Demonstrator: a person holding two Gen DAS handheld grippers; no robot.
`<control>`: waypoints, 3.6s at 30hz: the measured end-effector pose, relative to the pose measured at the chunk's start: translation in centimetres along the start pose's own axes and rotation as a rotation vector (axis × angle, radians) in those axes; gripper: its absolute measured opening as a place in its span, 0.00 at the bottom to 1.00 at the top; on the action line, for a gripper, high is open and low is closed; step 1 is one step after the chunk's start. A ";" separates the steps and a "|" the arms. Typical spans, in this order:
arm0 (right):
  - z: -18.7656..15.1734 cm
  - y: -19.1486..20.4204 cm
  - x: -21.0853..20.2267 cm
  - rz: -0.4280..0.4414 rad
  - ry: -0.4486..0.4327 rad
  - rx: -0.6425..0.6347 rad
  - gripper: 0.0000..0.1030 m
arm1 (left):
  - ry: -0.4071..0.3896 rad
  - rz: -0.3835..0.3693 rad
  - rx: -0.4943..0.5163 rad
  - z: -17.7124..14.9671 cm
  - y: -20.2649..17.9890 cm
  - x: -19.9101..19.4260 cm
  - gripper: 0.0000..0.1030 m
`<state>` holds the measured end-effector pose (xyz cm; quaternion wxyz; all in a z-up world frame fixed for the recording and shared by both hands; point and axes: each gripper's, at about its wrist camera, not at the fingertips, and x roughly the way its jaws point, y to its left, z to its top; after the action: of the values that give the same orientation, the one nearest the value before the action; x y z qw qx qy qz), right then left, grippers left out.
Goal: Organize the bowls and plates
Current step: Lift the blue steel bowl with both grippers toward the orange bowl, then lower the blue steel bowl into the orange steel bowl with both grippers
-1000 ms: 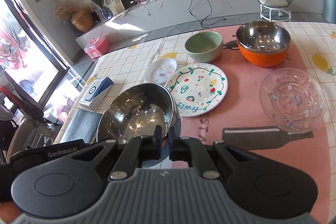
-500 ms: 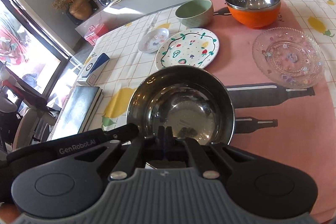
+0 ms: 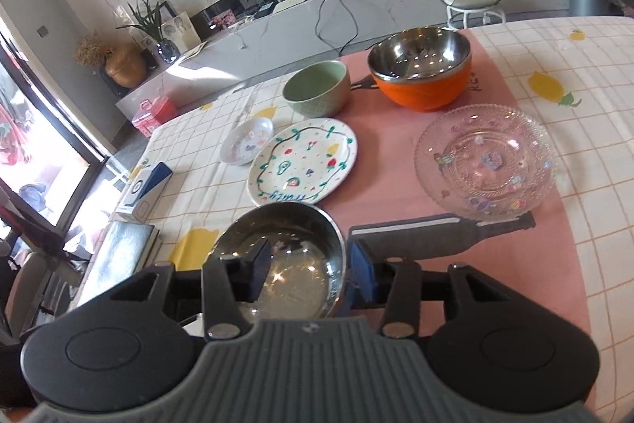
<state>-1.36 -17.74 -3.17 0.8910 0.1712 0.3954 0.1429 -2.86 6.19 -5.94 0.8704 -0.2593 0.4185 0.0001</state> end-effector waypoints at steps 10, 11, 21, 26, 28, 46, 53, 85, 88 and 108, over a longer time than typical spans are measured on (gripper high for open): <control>-1.5 -2.1 3.1 0.000 0.126 0.087 0.12 | 0.052 -0.016 0.029 -0.5 -0.6 1.0 0.27; -1.7 -1.8 3.1 -0.004 0.126 0.079 0.12 | 0.055 -0.011 0.030 -0.5 -0.6 1.0 0.26; -1.8 -1.2 3.4 0.026 0.149 0.059 0.17 | 0.046 0.047 0.034 0.1 -0.6 0.4 0.31; -1.0 -1.9 2.1 -0.008 0.097 0.050 0.30 | -0.022 0.064 0.075 1.3 -1.6 -1.0 0.43; -0.3 -2.4 1.3 -0.018 0.066 0.055 0.31 | -0.043 0.050 0.091 2.0 -2.3 -1.4 0.45; 7.3 -7.8 -0.1 -0.111 -0.054 0.114 0.46 | 0.040 -0.136 0.204 6.4 -12.4 3.7 0.66; 10.6 -9.9 1.1 -0.139 -0.069 0.117 0.54 | 0.072 -0.143 0.219 7.9 -15.6 7.4 0.72; 17.9 -14.5 14.2 -0.199 0.082 0.217 0.29 | 0.211 -0.016 0.196 11.9 -18.6 22.2 0.26; 17.9 -14.4 14.4 -0.191 0.090 0.223 0.20 | 0.212 -0.014 0.224 11.8 -19.0 22.0 0.16; 14.5 -10.4 5.2 -0.092 0.052 0.223 0.17 | 0.036 0.026 0.352 9.9 -20.1 8.9 0.15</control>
<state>14.18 -27.88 -1.78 0.8615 0.2471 0.4392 0.0615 14.52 -8.64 1.77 0.8946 -0.0974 0.4310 -0.0669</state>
